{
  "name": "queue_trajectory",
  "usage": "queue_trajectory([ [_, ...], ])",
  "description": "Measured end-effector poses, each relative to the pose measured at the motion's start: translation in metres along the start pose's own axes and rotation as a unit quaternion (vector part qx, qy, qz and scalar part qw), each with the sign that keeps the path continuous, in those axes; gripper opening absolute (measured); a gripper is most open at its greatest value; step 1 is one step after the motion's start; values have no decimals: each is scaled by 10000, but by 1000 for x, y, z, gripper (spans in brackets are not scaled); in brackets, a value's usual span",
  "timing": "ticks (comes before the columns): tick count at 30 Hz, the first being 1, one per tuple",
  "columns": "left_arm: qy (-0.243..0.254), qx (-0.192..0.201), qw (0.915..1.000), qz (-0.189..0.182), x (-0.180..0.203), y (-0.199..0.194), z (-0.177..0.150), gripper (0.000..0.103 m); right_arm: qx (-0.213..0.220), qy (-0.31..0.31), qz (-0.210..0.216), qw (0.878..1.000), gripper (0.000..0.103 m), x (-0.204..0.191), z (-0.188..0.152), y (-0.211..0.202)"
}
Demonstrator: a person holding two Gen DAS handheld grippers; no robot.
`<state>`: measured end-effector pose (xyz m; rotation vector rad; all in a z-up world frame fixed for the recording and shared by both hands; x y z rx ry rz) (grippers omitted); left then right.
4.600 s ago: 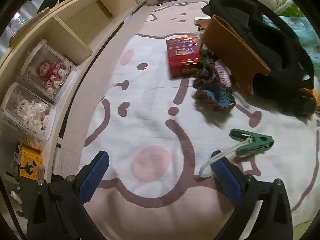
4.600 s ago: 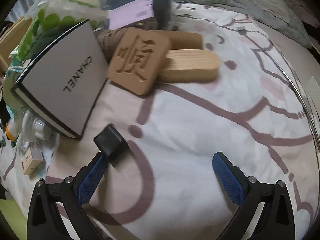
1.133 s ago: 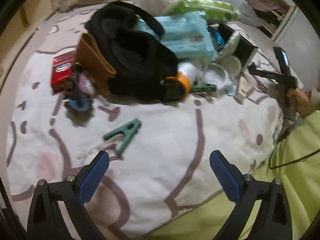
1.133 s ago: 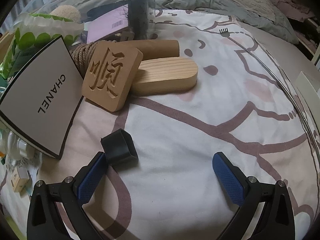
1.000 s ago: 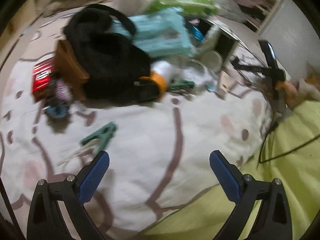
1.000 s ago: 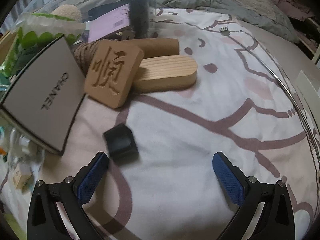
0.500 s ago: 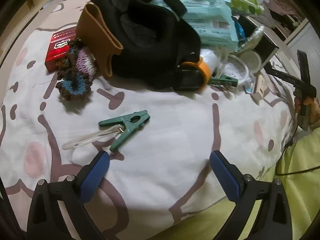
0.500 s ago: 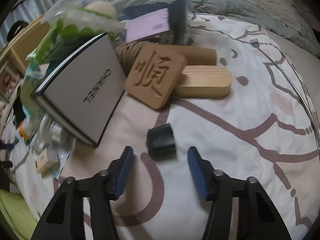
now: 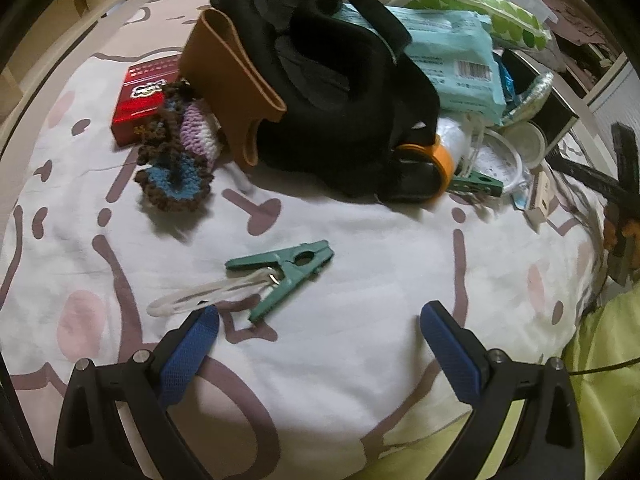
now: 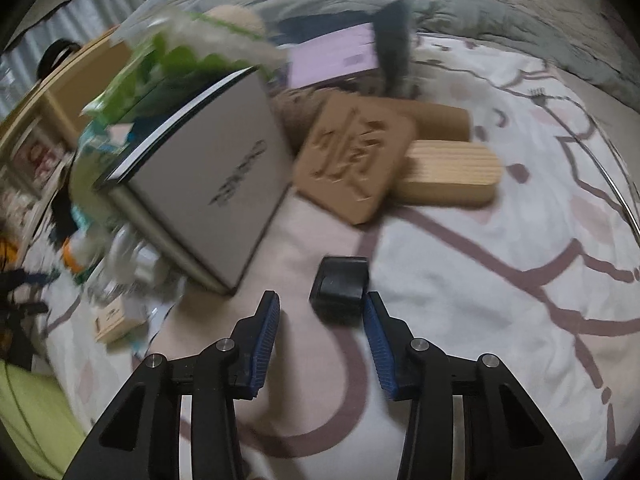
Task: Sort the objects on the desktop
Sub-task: 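Close the right tool on the small black object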
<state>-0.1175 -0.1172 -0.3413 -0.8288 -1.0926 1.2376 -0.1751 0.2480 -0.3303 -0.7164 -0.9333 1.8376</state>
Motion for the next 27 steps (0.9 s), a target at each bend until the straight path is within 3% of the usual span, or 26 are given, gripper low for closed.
queue_trajectory([
  [7, -231, 180, 9994, 157, -11, -5, 6, 102, -16, -131, -85, 9999, 44, -9, -3, -3],
  [19, -174, 221, 9992, 278, -11, -12, 4, 102, -114, 1074, 141, 9941, 44, 13, 5, 10],
  [22, -166, 222, 9989, 376, -10, -12, 4, 102, -135, 913, -51, 9957, 43, 13, 7, 13],
  [24, -131, 229, 9984, 497, -9, -12, 5, 102, -177, 740, -226, 9968, 35, 12, 7, 14],
  [27, -79, 220, 9975, 670, -6, -10, 6, 102, -165, 718, -238, 9970, 35, 12, 6, 13],
])
Point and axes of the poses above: each gripper's, at about its wrist camera, not at the fingertips, and y roughly the way its jaws point, x to its right, z to its top, the point moved 8 cm from there along y, roughly the way its jaws point, and after that the axes turned 12 degrees about -y, right-handed, at the moved point
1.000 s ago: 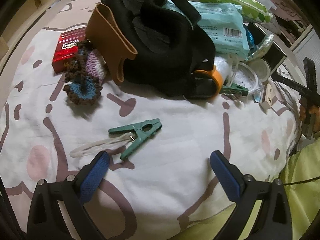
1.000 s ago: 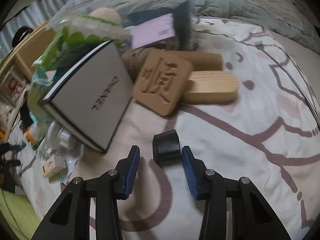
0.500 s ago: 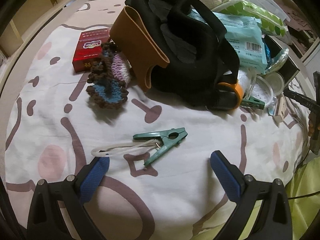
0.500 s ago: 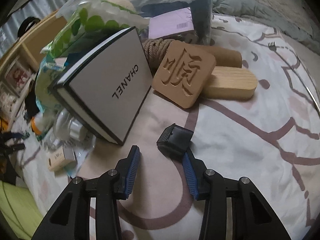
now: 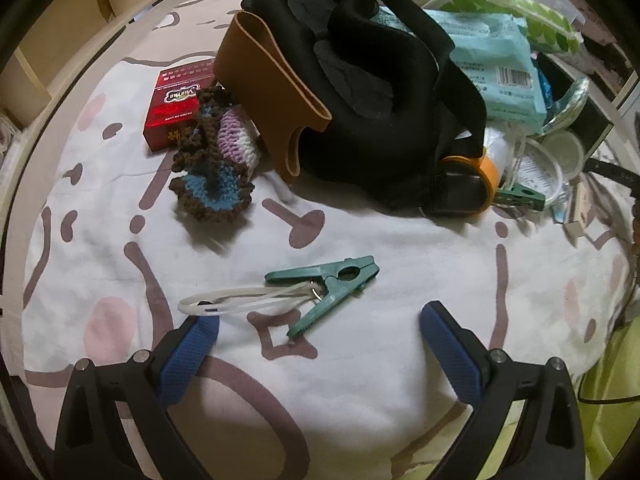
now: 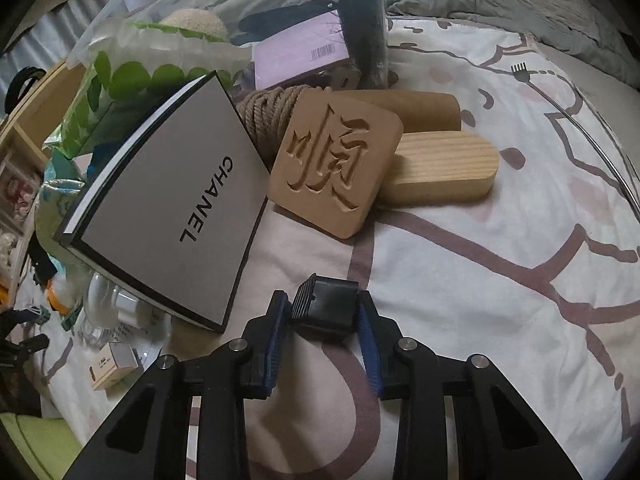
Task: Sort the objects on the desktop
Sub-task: 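Close the right tool on the small black object, then lift the black object with the right tool while the left tool grasps the green peg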
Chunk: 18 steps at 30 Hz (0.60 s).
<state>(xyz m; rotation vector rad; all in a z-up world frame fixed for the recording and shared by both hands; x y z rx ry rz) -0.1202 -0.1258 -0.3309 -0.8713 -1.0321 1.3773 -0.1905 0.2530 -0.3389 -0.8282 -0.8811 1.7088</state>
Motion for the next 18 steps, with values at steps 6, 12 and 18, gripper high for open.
queue_trajectory([
  [6, -122, -73, 9999, 36, 1, -6, 1, 101, 1, -89, 27, 10000, 34, -1, -5, -3],
  [12, -184, -199, 9980, -563, 2, -29, -7, 101, -2, -142, 133, 9998, 34, 0, -13, -8],
  [18, 360, -213, 9916, -1221, 25, -44, -13, 100, -6, -40, 270, 9996, 34, 3, -17, -13],
])
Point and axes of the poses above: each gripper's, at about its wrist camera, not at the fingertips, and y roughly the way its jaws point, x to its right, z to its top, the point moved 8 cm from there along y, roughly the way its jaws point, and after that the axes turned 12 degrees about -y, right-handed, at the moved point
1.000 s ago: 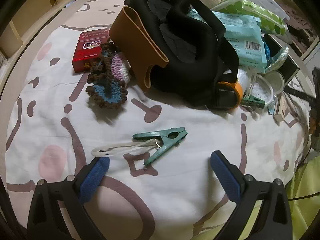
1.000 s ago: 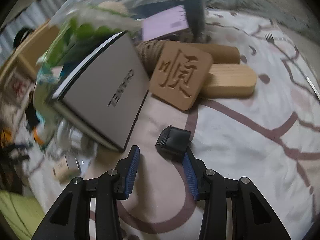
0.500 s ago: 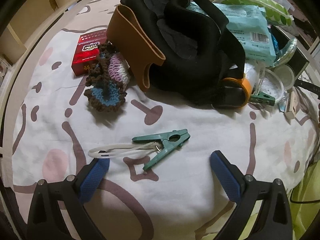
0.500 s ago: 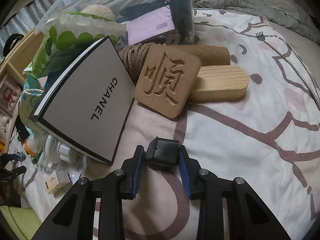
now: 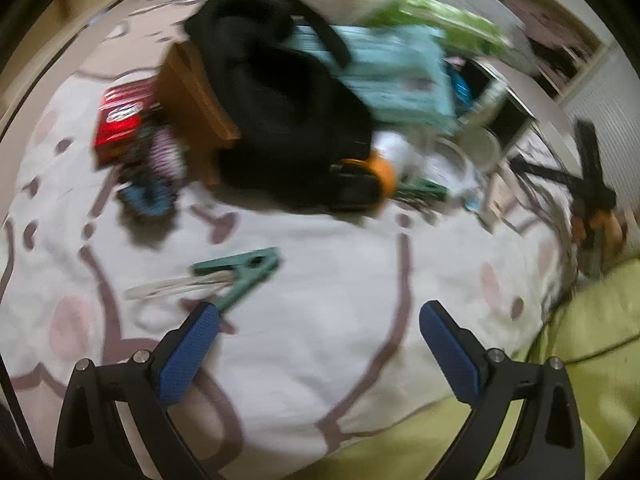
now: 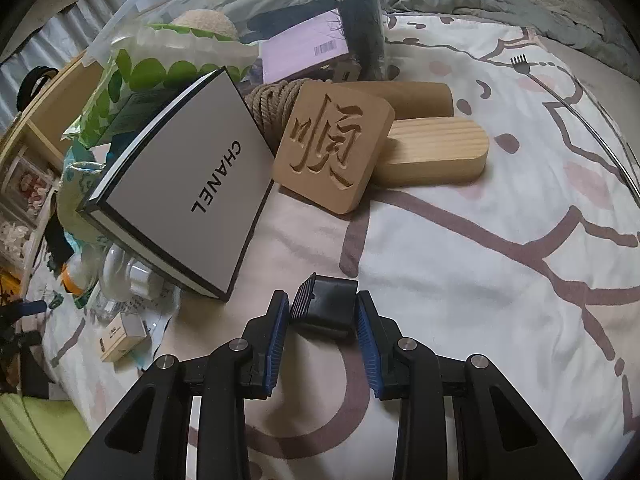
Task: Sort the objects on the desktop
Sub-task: 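Lift the black object with the right tool while the left tool grasps the green peg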
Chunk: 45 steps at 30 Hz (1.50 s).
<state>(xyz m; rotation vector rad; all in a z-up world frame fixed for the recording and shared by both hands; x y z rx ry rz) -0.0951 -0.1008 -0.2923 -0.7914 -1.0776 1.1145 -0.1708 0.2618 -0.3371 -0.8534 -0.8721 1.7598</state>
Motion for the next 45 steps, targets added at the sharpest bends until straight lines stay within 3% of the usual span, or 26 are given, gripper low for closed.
queue_trajectory([
  [4, 104, 10, 9996, 252, -8, 7, -1, 100, 68, -34, 17, 10000, 34, 0, -2, -10],
  [8, 187, 48, 9998, -13, 14, 13, -9, 100, 245, 132, 16, 9996, 34, 11, -3, -25],
  [13, 278, -384, 9988, -82, 22, 55, -16, 100, 275, 305, 96, 9991, 34, 13, -4, -28],
  [15, 74, -441, 9989, 171, 6, 58, -13, 100, 141, 170, 151, 9996, 34, 3, 1, -23],
  [18, -171, -324, 9990, 266, -15, 45, -6, 100, -117, -254, 181, 9994, 34, -11, -7, -18],
  [24, -357, -170, 9975, 588, -26, 45, 3, 101, -450, -1186, 64, 9919, 34, -38, -15, -7],
  [30, -505, -42, 9946, 910, -35, 43, 11, 100, -502, -1190, 59, 9916, 34, -34, -18, -4],
  [34, -624, 19, 9914, 1146, -40, 45, 19, 86, -508, -1155, 74, 9920, 34, -31, -20, -5],
  [40, -887, 120, 9883, 1236, -46, 45, 29, 77, -504, -1150, 102, 9920, 34, -29, -21, -5],
  [45, -971, 231, 9864, 1304, -49, 42, 35, 53, -482, -1073, 97, 9930, 34, -23, -22, -6],
])
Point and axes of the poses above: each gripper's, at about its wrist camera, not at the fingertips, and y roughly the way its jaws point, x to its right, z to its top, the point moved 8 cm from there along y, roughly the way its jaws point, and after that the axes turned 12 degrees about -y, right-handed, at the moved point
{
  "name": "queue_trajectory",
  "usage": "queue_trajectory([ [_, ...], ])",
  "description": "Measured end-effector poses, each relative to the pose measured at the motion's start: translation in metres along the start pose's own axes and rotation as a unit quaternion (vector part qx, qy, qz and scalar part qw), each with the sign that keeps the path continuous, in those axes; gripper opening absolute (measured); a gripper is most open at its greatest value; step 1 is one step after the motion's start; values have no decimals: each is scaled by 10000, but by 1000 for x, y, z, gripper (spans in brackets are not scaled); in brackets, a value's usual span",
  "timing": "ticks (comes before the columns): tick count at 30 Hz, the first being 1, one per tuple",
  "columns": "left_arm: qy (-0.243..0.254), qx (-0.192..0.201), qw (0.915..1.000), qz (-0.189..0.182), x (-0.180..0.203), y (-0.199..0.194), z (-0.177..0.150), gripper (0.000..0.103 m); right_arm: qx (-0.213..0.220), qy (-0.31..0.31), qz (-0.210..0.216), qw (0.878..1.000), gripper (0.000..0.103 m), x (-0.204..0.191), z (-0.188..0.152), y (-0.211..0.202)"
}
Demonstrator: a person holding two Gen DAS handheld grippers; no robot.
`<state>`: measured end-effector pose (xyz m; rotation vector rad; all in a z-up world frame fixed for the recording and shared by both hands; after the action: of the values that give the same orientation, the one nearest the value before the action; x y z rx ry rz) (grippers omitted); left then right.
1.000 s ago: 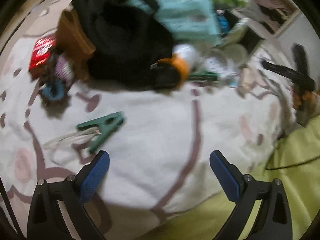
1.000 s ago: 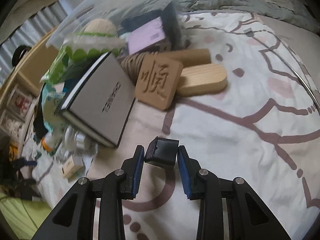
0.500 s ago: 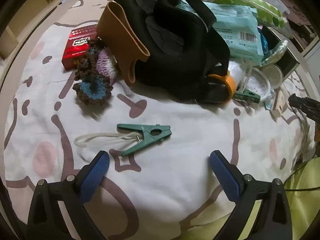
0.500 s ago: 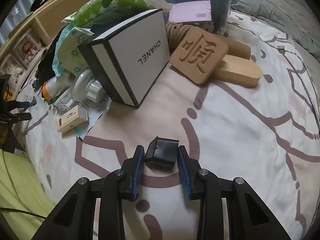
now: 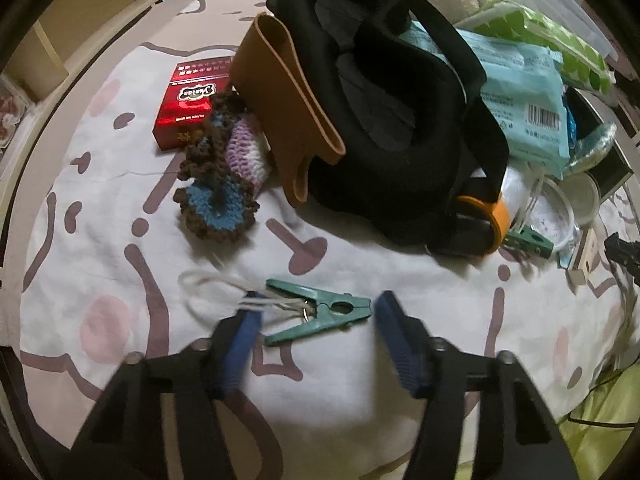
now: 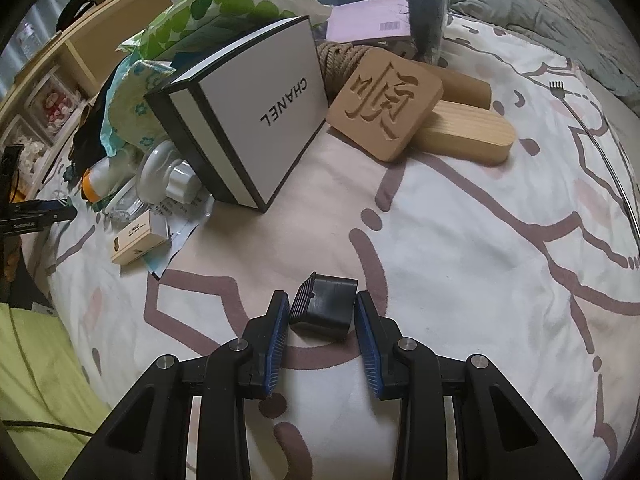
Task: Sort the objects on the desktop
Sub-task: 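Lift the black object with the right tool while the left tool grasps the green peg, then carry the black object and green peg up toward the clear plastic box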
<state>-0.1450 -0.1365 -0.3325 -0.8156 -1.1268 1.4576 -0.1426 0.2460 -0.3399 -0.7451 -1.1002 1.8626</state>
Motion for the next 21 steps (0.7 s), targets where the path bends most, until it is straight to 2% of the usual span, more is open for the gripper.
queue_trajectory([
  [13, 117, 74, 9999, -19, 0, -12, 1, 51, 121, 180, -108, 9997, 34, 15, -6, -7],
  [21, 0, 320, 9995, -59, -7, -29, 8, 51, 338, 340, -200, 9987, 34, 26, -5, -21],
])
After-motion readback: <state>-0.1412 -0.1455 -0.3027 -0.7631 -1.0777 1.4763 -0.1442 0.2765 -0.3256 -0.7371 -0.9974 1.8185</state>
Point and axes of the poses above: each gripper's, at about its wrist camera, not at the fingertips, and y roughly the way its jaws point, x to its right, z to its top, the point moved 8 cm from there along y, roughly the way its jaws point, and after that the axes turned 12 degrees about -y, right-handed, at the moved point
